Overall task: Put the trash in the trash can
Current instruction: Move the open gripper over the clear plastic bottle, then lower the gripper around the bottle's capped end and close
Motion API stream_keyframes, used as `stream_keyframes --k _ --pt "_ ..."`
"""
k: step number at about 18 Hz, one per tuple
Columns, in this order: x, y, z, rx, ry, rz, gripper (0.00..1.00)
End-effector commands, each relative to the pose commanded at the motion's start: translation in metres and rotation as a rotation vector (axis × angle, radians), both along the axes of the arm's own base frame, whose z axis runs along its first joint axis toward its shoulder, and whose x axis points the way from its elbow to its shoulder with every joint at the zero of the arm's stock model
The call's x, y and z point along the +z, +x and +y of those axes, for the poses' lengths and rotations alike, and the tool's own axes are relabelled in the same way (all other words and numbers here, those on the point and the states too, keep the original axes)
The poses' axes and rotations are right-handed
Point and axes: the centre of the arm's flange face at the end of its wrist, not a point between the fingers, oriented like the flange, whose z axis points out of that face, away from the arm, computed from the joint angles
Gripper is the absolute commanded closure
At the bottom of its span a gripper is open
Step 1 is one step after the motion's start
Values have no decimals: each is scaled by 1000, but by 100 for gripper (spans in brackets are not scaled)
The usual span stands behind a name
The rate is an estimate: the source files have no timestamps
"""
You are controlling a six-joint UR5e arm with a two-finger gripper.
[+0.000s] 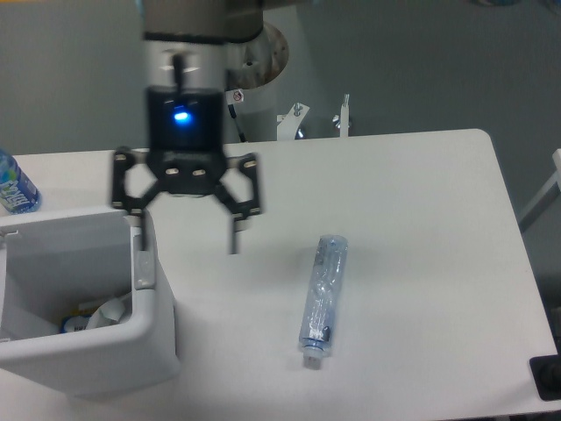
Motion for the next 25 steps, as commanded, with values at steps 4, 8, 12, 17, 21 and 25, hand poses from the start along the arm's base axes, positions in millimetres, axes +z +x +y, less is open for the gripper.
stream_keyframes --k 4,8,12,17,21,25 --pt "-21 -38 -17 85 -17 -48 0" --pt "-60 -65 -25 152 -46 -121 0" --pt "-116 -91 -9 90 -134 -133 0" --pt "-197 -116 12 24 -255 -149 0" --pt "-254 -127 23 18 -329 -167 0" --pt "-295 -127 35 0 -367 -210 0"
